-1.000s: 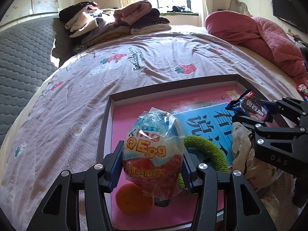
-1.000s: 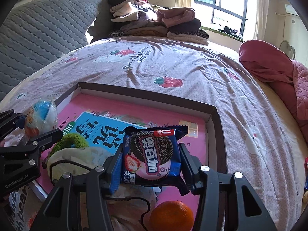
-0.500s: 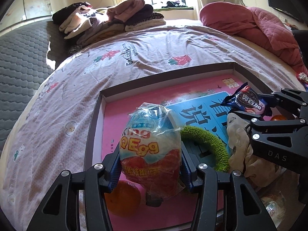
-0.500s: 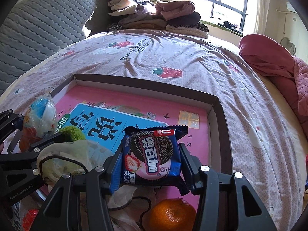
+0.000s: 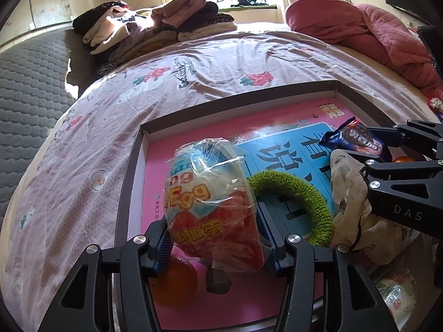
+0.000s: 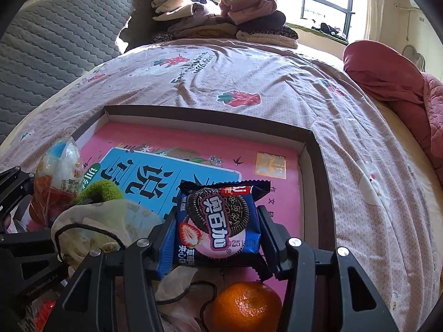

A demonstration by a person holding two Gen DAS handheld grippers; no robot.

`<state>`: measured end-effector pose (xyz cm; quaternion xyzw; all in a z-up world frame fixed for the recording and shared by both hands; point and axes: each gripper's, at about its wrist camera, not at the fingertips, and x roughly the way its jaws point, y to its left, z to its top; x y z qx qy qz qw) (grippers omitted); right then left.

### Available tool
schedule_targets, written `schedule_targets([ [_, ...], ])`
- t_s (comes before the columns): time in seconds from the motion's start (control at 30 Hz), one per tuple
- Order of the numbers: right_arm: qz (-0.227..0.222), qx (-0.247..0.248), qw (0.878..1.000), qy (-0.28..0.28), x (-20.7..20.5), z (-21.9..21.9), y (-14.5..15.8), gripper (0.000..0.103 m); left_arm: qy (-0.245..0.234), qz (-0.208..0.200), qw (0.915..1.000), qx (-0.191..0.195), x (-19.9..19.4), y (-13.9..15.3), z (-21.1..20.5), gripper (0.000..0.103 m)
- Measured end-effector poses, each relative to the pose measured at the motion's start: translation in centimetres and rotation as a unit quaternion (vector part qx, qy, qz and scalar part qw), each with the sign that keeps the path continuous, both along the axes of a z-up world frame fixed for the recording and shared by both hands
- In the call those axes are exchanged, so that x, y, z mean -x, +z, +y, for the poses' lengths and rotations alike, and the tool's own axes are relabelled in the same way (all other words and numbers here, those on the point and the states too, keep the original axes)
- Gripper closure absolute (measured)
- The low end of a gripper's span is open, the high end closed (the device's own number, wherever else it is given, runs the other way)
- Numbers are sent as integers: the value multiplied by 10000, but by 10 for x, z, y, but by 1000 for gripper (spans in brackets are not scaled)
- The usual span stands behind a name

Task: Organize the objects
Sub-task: 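Carry the QQ Egg bag over the tray with the left tool while the right tool carries the cookies, then release the QQ Egg bag in the tray with the left tool while the right tool lowers the cookies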

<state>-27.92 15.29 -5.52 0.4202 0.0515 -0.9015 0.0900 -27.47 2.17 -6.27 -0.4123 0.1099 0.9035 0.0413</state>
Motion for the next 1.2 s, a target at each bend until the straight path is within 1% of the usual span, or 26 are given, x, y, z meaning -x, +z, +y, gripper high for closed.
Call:
schedule_targets([
  [0.17, -29, 76, 10000, -14, 0, 2, 4, 50, -2, -111, 9998, -171, 3, 1, -6, 45],
  [0.3, -68, 110, 9999, -42, -1, 3, 4, 50, -31, -185, 9994, -282, 3, 2, -7, 40],
  [0.47, -47, 125, 9999, -77, -1, 5, 8, 49, -15, -264, 9984, -500, 4, 5, -12, 39],
  [0.6, -34, 149, 9998, -99, -2, 6, 10, 48, 30, -241, 9988, -434, 3, 6, -13, 38],
  [1.2, -21, 190, 9997, -170, -3, 8, 15, 46, 62, -194, 9986, -490, 0, 15, -15, 36],
])
